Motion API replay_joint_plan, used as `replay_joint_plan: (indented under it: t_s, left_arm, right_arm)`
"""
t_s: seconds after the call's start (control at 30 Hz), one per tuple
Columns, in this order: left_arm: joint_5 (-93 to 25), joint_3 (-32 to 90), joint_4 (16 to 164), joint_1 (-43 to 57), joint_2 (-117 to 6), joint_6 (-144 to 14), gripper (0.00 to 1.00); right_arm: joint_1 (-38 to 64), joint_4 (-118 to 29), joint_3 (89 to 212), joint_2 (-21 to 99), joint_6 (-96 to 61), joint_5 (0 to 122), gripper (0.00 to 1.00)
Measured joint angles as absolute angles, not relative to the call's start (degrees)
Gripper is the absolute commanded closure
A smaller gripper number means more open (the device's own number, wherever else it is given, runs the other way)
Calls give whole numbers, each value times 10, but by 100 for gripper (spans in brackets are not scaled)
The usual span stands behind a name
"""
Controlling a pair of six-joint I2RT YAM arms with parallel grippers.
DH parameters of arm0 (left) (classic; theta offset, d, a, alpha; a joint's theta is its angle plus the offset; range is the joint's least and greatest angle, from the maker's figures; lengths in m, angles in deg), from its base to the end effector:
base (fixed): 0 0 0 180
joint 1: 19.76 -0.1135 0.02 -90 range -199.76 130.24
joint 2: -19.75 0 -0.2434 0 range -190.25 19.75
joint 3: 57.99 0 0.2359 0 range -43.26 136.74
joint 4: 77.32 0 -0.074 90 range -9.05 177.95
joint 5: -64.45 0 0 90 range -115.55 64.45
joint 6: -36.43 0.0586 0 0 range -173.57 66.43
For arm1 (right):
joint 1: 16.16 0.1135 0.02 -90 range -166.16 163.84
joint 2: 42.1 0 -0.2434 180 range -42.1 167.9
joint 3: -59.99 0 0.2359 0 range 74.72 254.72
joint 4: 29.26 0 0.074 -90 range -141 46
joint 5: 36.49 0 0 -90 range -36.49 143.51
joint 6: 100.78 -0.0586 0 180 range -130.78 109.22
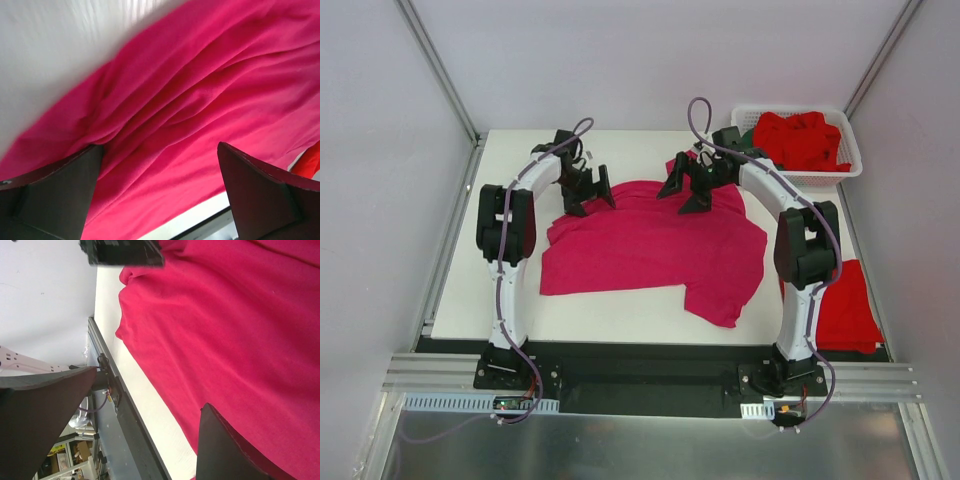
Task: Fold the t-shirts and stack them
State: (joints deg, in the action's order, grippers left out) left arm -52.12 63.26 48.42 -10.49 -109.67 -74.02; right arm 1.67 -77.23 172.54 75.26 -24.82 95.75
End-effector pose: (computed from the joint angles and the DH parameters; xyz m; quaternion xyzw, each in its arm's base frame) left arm 0.4563 -0.1010 0.1559 -0.0376 0.9460 -0.2752 0.1669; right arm 0.4048 0.1716 0.2164 -0.1442 0.8798 0.4101 0.1925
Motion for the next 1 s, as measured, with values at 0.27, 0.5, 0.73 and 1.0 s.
replay_joint_plan:
  t_s: [0.27,0.5,0.73,1.0]
  left_arm:
    - [-495,571,470,-73,-1037,-729,1]
    - [-408,573,448,-60,-1030,-707,1]
    - [-325,618,424,-59,-1063,-693,1]
    - [-255,643,411,-59,-1107,-689,1]
  right_arm:
    - [25,-773,1725,753,-248,960,4]
    - [29,-773,1725,753,-248,964,4]
    - [29,-773,1725,753,-247,966,4]
    - [29,-773,1725,753,-247,974,4]
